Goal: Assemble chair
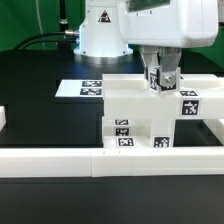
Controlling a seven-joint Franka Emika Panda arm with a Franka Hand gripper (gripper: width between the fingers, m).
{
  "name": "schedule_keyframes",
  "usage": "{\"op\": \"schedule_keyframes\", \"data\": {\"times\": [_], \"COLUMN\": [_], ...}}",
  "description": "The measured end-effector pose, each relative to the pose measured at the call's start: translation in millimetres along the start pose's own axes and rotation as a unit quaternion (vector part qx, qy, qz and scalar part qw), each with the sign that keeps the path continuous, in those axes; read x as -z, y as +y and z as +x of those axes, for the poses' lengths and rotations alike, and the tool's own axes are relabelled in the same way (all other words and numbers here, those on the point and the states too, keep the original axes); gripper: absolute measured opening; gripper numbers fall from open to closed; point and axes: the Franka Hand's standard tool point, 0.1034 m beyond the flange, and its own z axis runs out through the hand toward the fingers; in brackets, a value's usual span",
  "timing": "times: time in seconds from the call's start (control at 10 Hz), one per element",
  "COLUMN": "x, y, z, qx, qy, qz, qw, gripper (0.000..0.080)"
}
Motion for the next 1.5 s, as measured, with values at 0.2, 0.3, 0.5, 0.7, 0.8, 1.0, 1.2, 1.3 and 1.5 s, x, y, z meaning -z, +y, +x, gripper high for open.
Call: {"op": "schedule_keyframes", "data": {"times": [0.2, 0.3, 0.5, 0.7, 0.8, 1.0, 1.2, 1.3, 1.5], "x": [-1.2, -1.3, -1.1, -1.6, -1.4, -0.2, 2.2, 1.0, 2.2], "y": [0.2, 0.1, -1.2, -0.5, -0.3, 1.3, -0.5, 0.4, 0.0], "z": [-1.9, -2.4, -7.2, -5.8, -3.2, 11.2, 9.4, 9.9, 9.3], "qx": [-0.025, -0.006, 0.045, 0.136, 0.19, 0.283, 0.29, 0.29, 0.3], "qy": [-0.003, -0.003, -0.007, -0.006, -0.006, -0.004, -0.004, -0.004, -0.004], "qz": [0.0, 0.0, -0.003, -0.003, -0.003, -0.002, 0.0, -0.001, -0.001], "qw": [1.0, 1.0, 0.999, 0.991, 0.982, 0.959, 0.957, 0.957, 0.954], "gripper": [0.0376, 0.0559, 0.0629, 0.0646, 0.0649, 0.0649, 0.0649, 0.0649, 0.0649]}}
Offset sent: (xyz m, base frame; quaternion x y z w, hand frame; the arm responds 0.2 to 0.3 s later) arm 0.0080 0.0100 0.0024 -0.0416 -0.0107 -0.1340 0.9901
